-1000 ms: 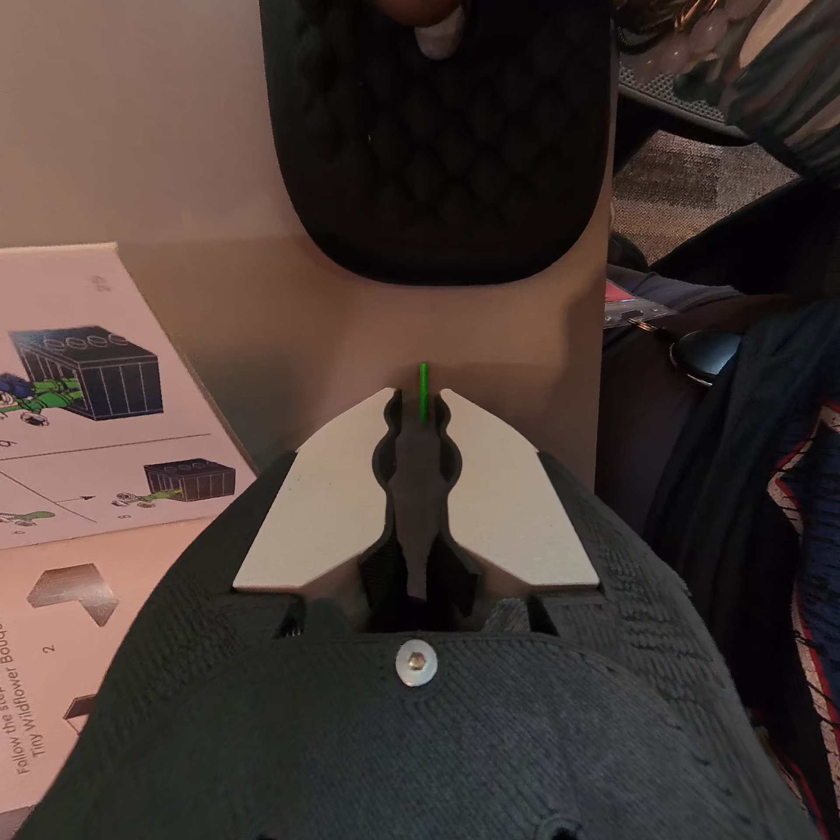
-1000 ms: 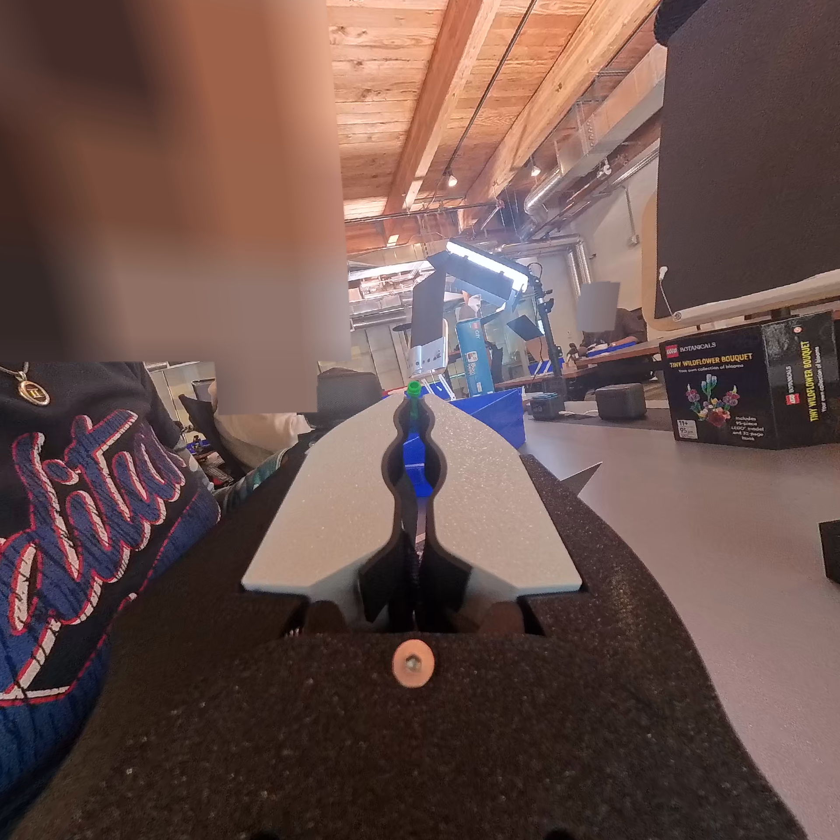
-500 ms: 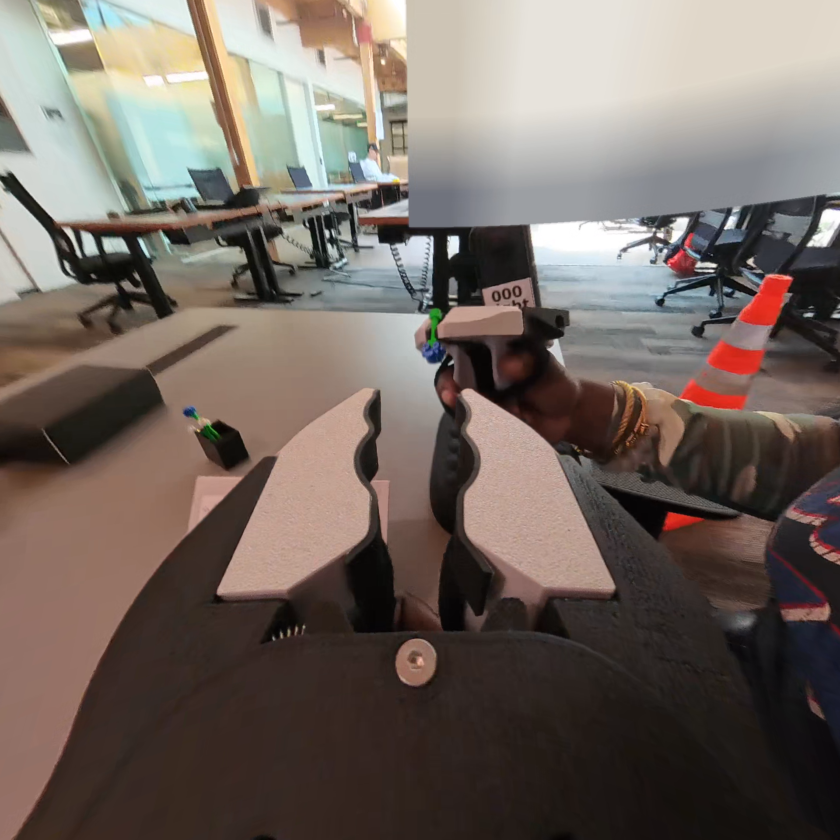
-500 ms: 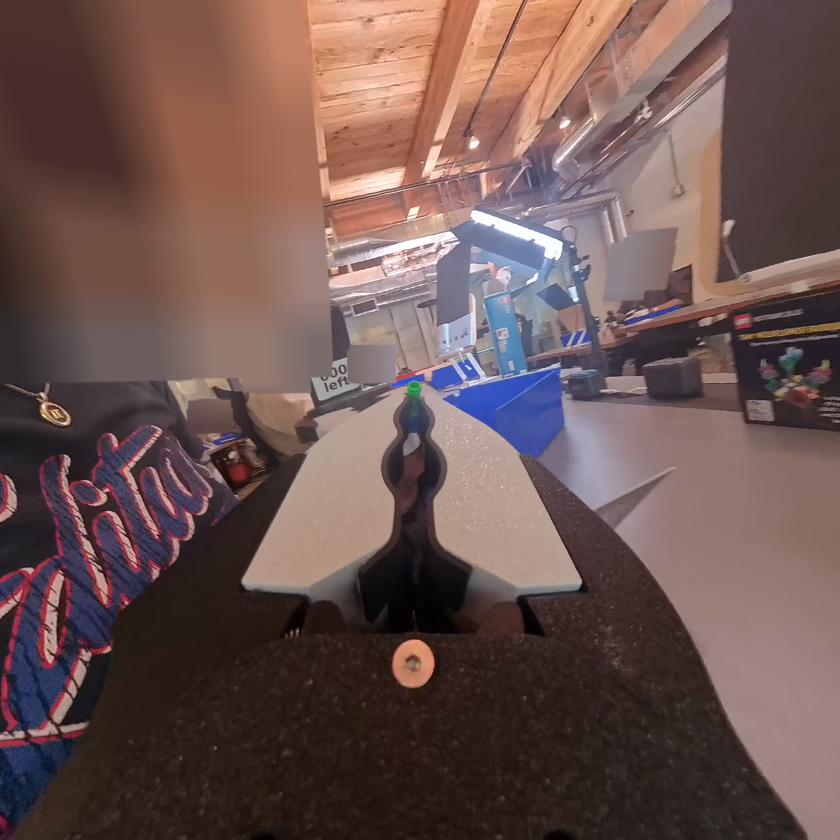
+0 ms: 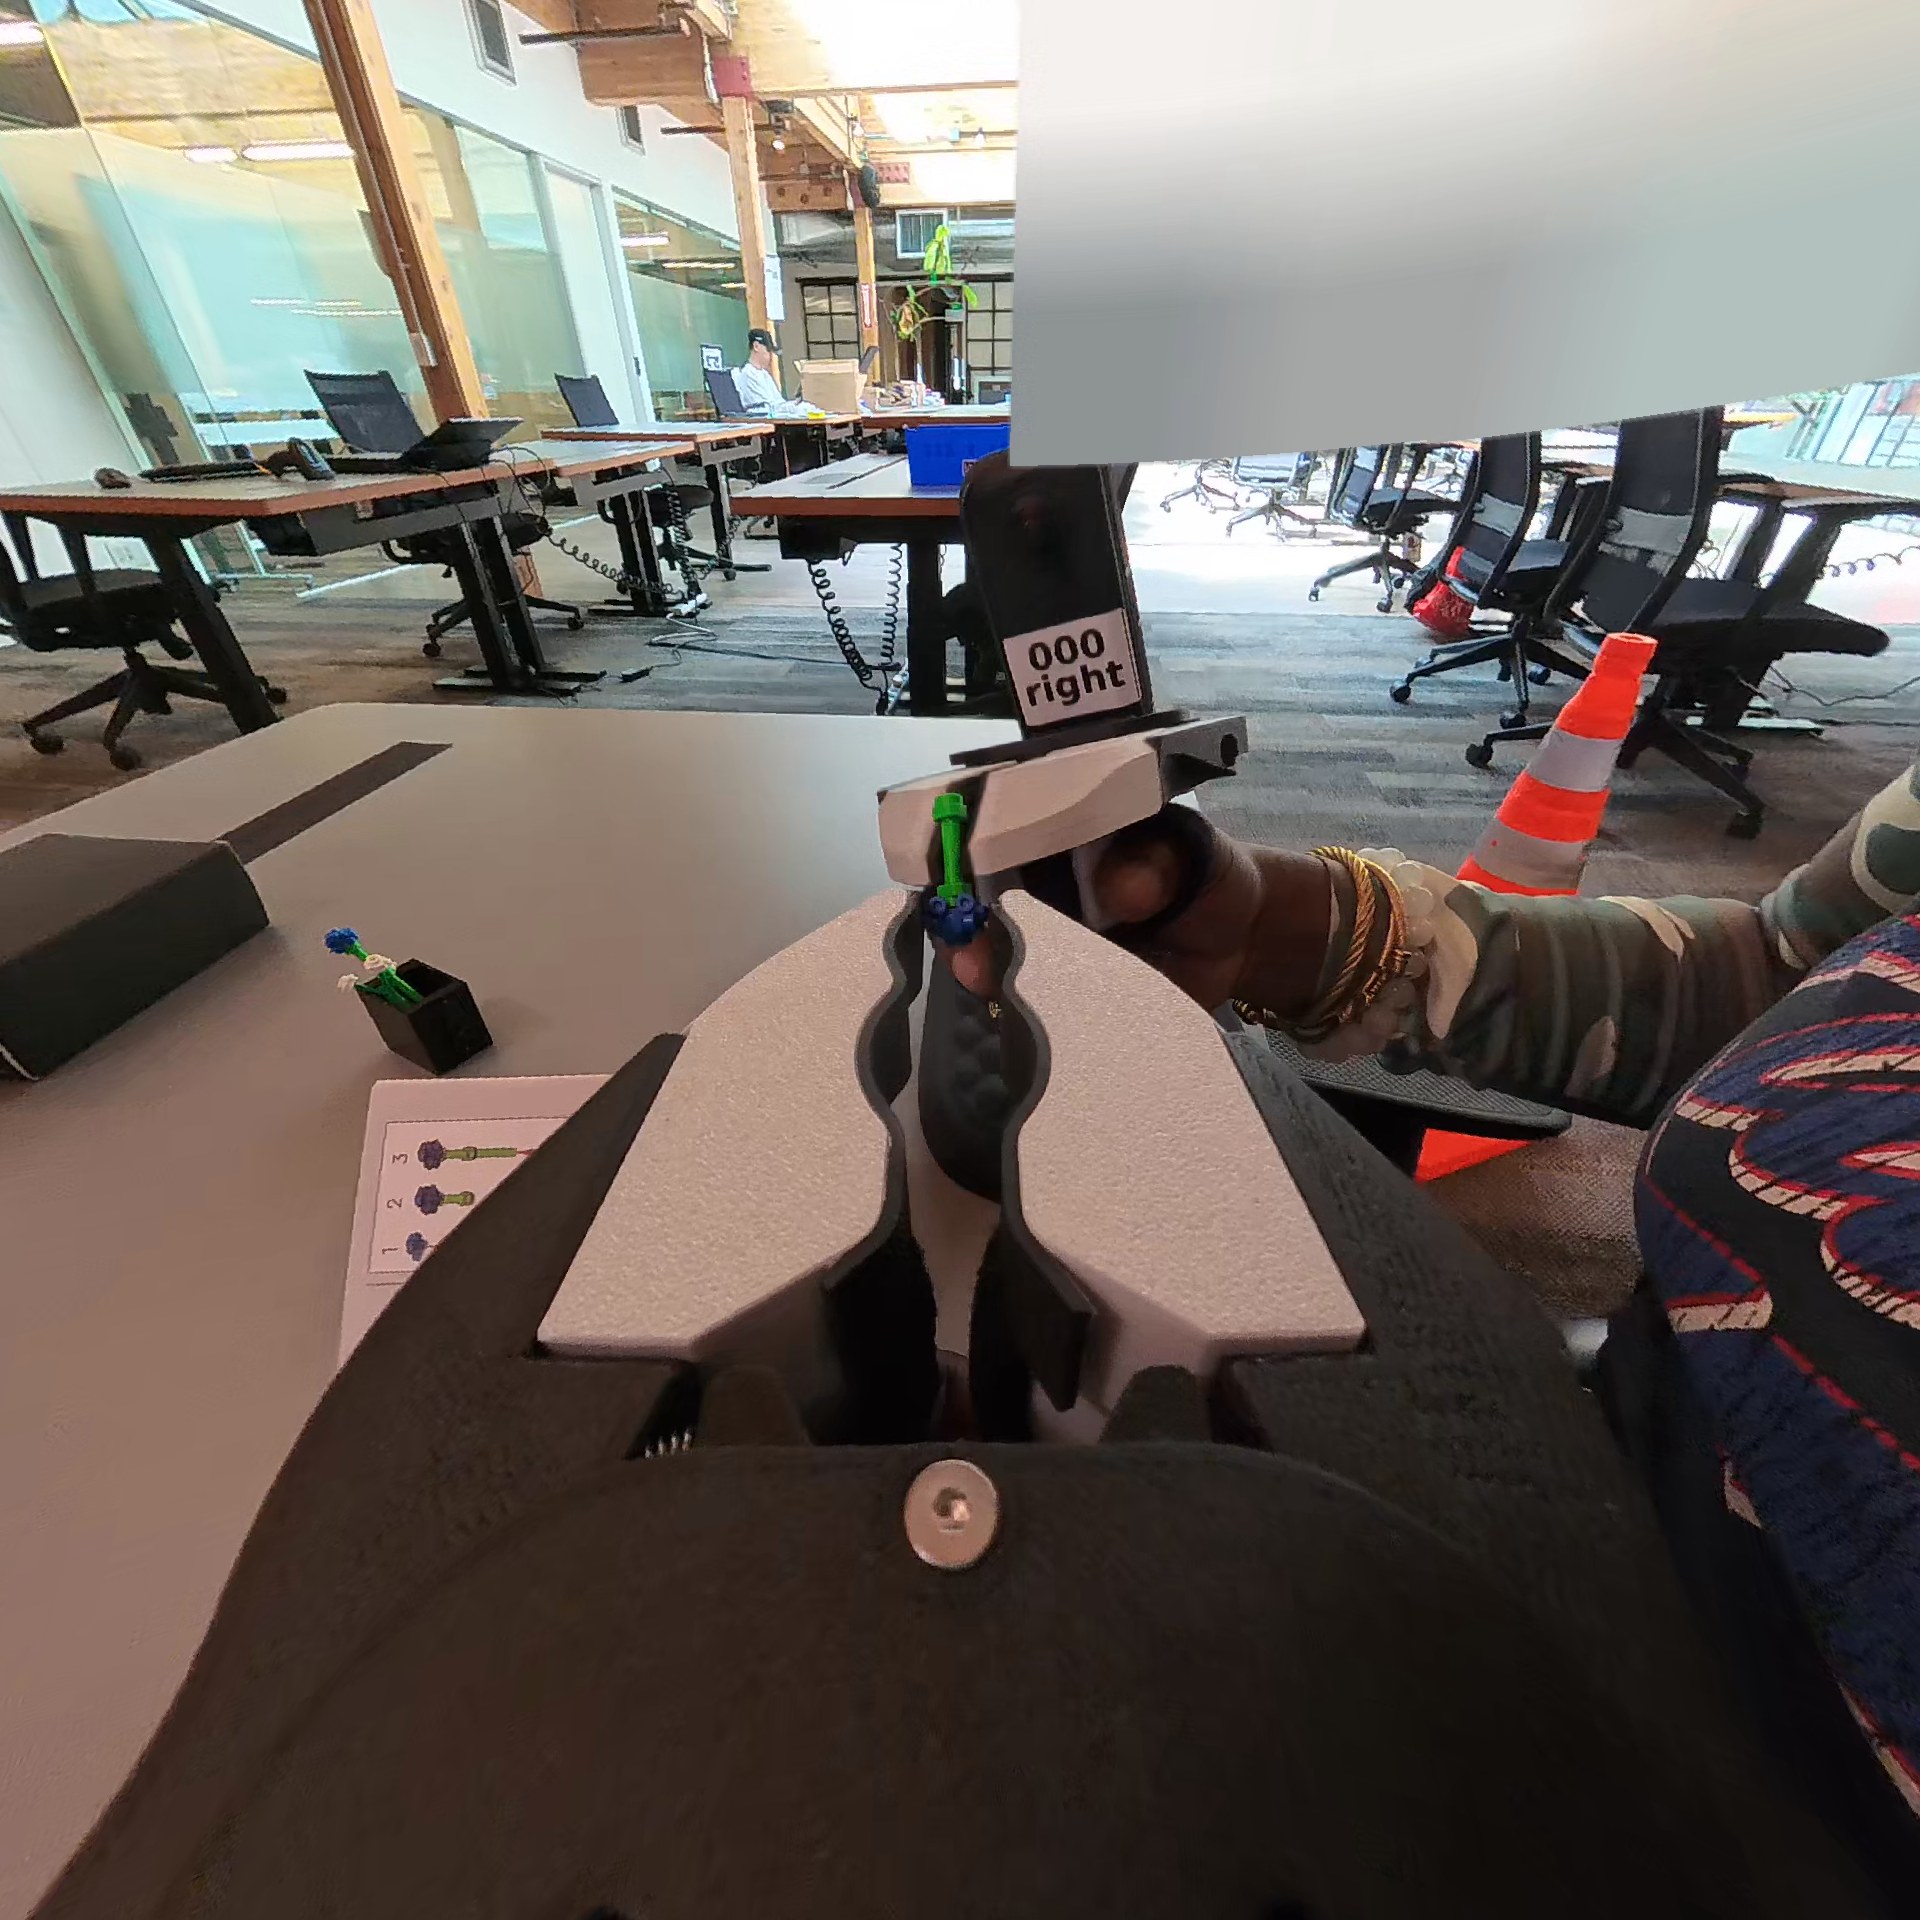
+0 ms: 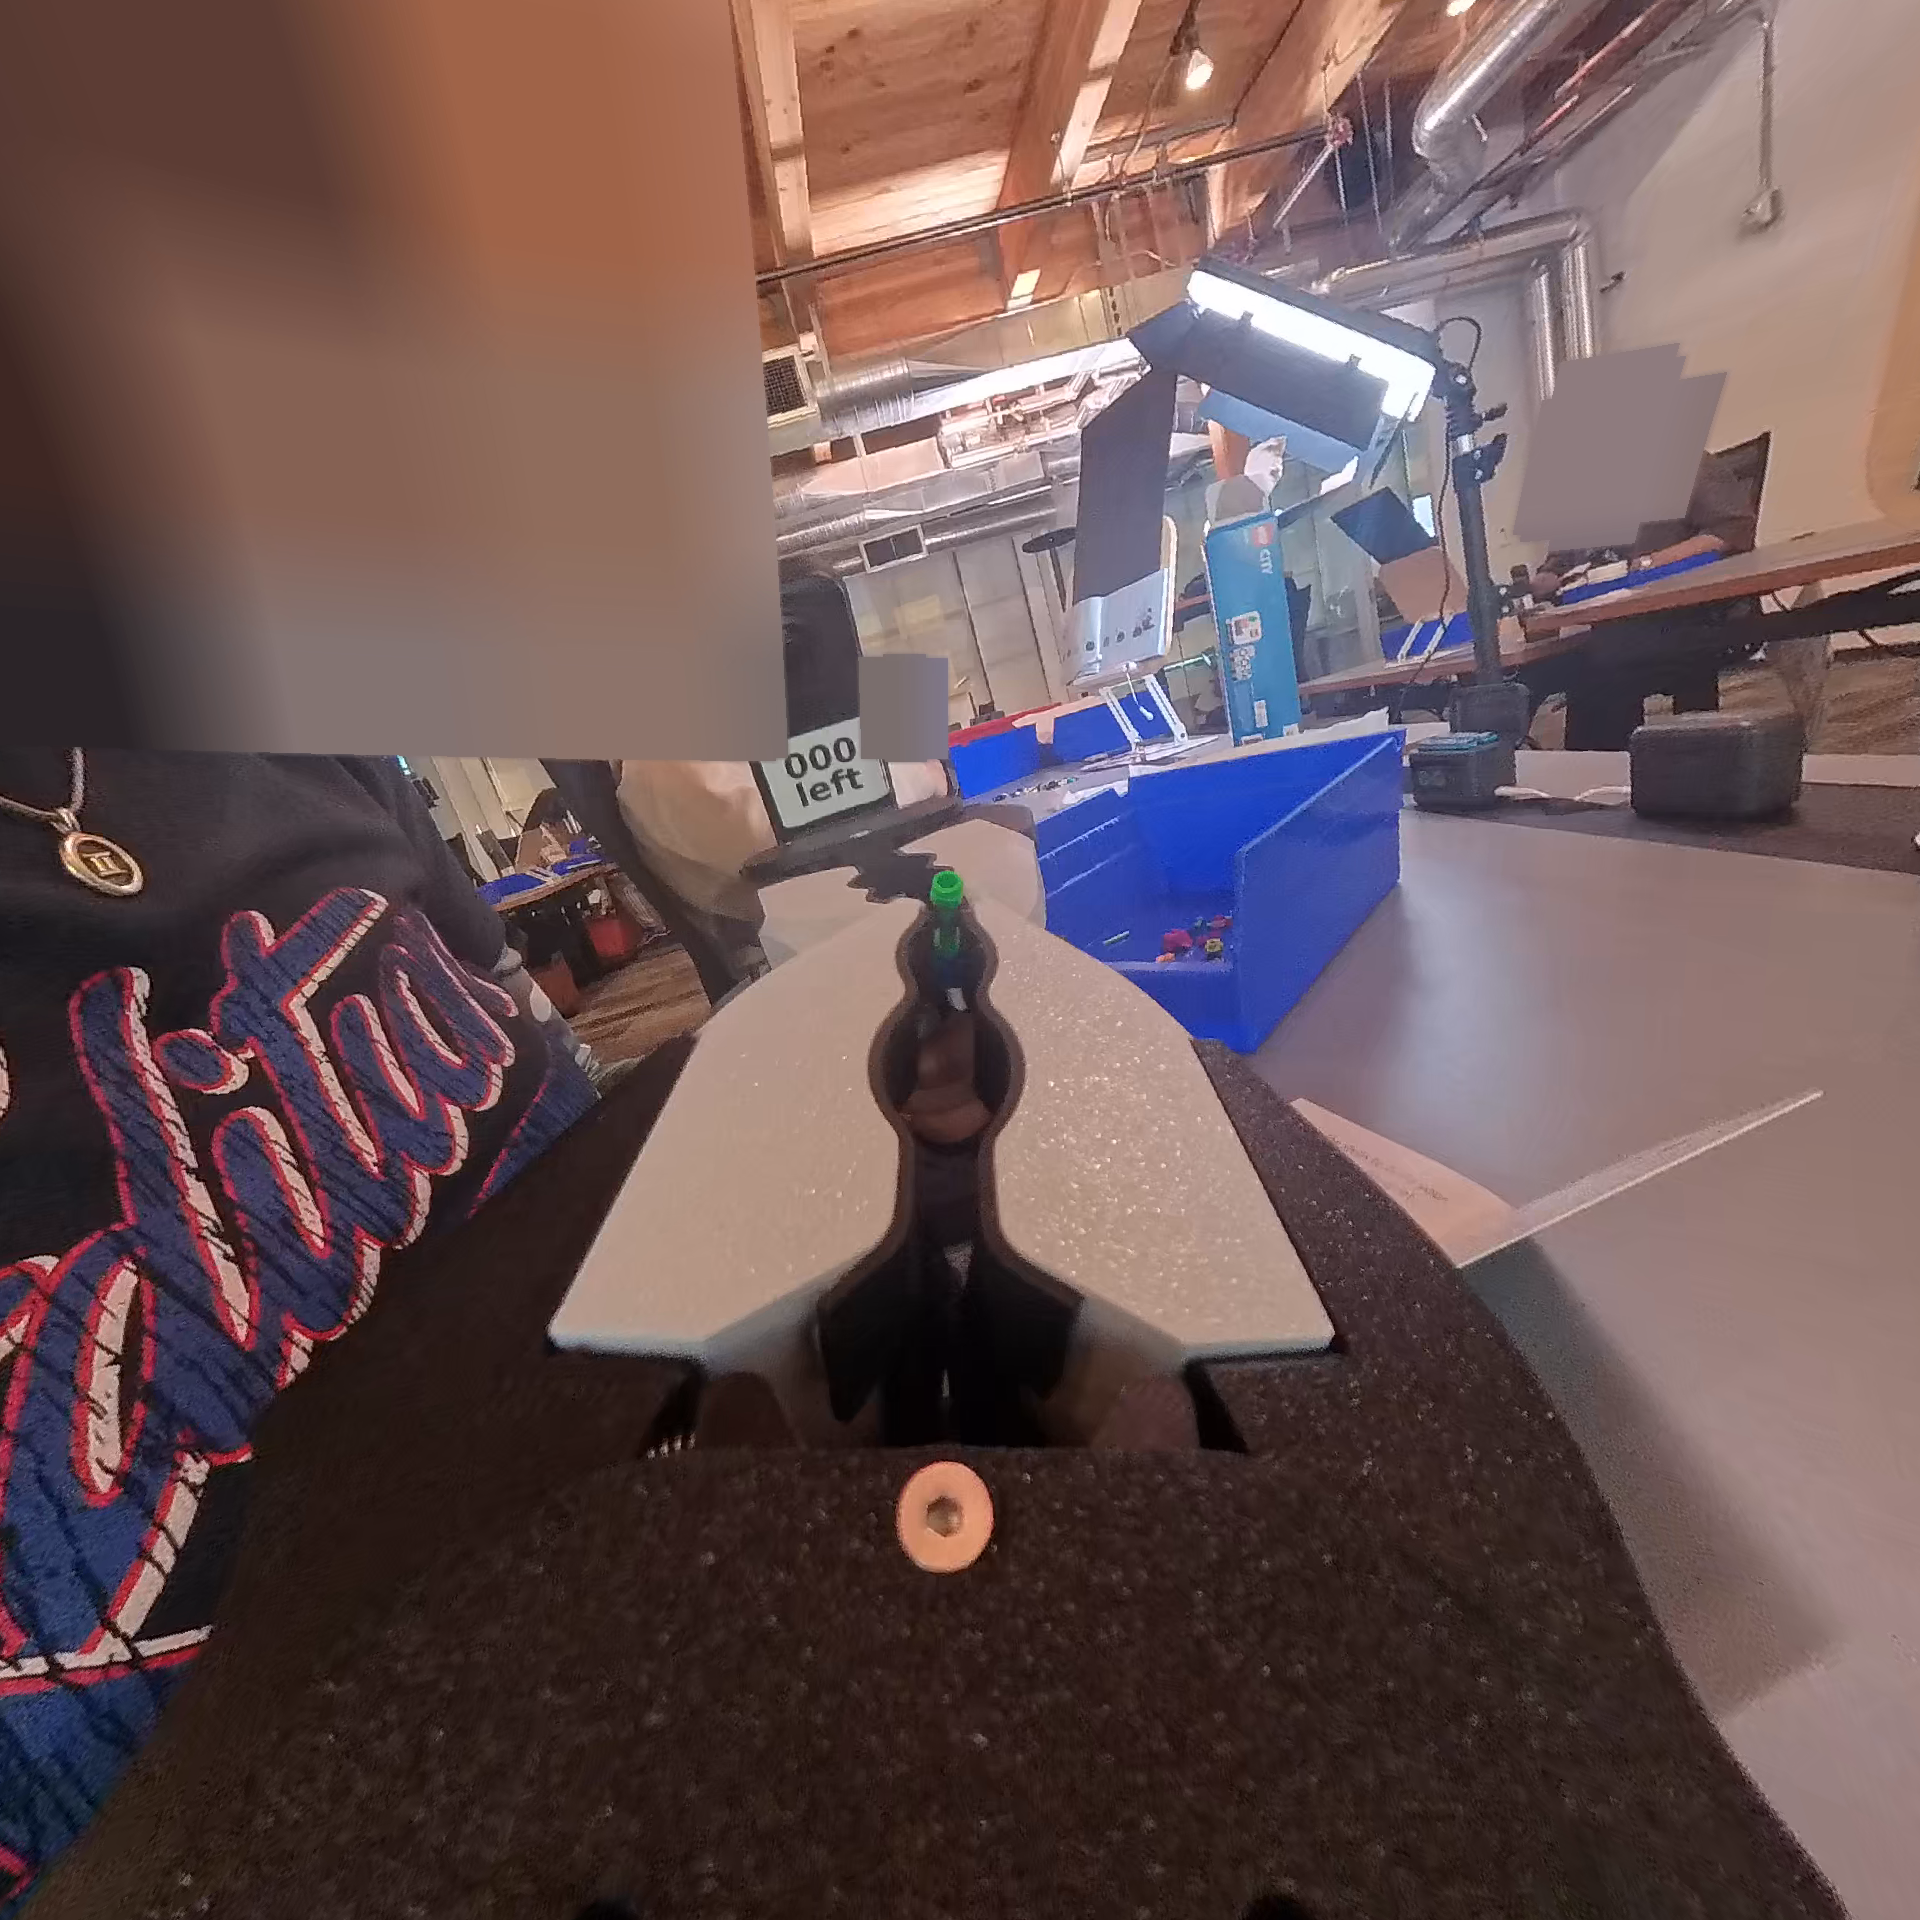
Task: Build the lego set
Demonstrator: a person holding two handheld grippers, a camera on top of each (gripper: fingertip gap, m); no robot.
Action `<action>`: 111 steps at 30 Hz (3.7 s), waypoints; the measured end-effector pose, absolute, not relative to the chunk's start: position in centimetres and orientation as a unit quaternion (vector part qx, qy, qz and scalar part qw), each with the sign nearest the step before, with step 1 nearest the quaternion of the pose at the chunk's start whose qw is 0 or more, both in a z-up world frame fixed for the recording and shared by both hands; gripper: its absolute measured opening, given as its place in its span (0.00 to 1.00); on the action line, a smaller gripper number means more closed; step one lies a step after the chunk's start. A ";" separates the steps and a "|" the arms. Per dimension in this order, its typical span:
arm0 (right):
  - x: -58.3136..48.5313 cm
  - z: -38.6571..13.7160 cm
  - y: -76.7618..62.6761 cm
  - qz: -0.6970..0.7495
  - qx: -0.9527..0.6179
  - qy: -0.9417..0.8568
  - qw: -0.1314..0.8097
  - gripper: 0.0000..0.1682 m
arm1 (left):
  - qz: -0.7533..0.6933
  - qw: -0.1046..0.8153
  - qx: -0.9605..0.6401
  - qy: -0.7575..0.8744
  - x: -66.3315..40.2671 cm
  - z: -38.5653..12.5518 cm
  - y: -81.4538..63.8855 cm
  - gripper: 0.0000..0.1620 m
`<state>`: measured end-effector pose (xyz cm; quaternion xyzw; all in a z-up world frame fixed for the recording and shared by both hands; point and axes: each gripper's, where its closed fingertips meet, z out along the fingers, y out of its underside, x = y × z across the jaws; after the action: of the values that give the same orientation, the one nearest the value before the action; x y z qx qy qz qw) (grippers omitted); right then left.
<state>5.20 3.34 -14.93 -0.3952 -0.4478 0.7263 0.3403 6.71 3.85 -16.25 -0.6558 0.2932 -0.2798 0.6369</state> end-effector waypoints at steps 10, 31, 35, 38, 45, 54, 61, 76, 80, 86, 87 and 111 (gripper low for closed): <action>5.2 -14.2 3.6 0.709 -0.392 -0.462 0.361 0.06 | -0.251 0.639 -0.659 0.307 5.9 -16.5 3.6 0.07; 4.4 -15.2 2.4 0.640 -0.382 -0.539 0.392 0.03 | -0.190 0.639 -0.653 0.361 5.6 -16.6 3.1 0.04; 4.1 -15.4 2.2 0.631 -0.383 -0.549 0.392 0.03 | -0.182 0.633 -0.657 0.366 5.6 -16.9 3.0 0.02; 4.0 -15.6 2.1 0.622 -0.385 -0.555 0.394 0.02 | -0.175 0.633 -0.658 0.368 5.5 -17.0 3.1 0.02; 4.6 -16.7 2.5 0.566 -0.432 -0.602 0.362 0.08 | -0.207 0.643 -0.655 0.339 4.0 -17.1 3.2 0.02; 8.3 -29.2 0.8 0.201 -0.496 -0.838 0.106 0.06 | -0.281 0.717 -0.584 0.257 -0.3 -15.5 2.2 0.02; 8.1 -31.1 1.0 0.114 -0.460 -0.879 0.061 0.04 | -0.257 0.725 -0.599 0.224 -1.9 -16.0 2.6 0.02; 14.7 -26.1 7.2 0.089 -0.608 -0.781 0.110 0.02 | -0.247 0.725 -0.605 0.218 -2.1 -16.1 2.6 0.02; 17.6 -27.6 8.6 0.061 -0.638 -0.762 0.091 0.02 | -0.236 0.718 -0.613 0.231 -1.7 -16.5 2.7 0.02; 18.6 -29.9 9.0 0.023 -0.643 -0.763 0.060 0.02 | -0.218 0.707 -0.629 0.240 -1.6 -17.5 3.1 0.02; 18.6 -30.0 9.0 0.022 -0.645 -0.762 0.057 0.02 | -0.219 0.705 -0.630 0.241 -1.5 -17.5 3.1 0.02; 2.7 -14.3 6.2 0.808 -0.449 -0.228 0.304 0.02 | -0.370 0.604 -0.674 0.208 0.9 -19.5 3.4 0.02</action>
<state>2.68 6.22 -14.28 -0.4491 -0.2282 0.8085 0.3043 0.94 3.37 -19.53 -0.6742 0.2078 -0.3703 0.6043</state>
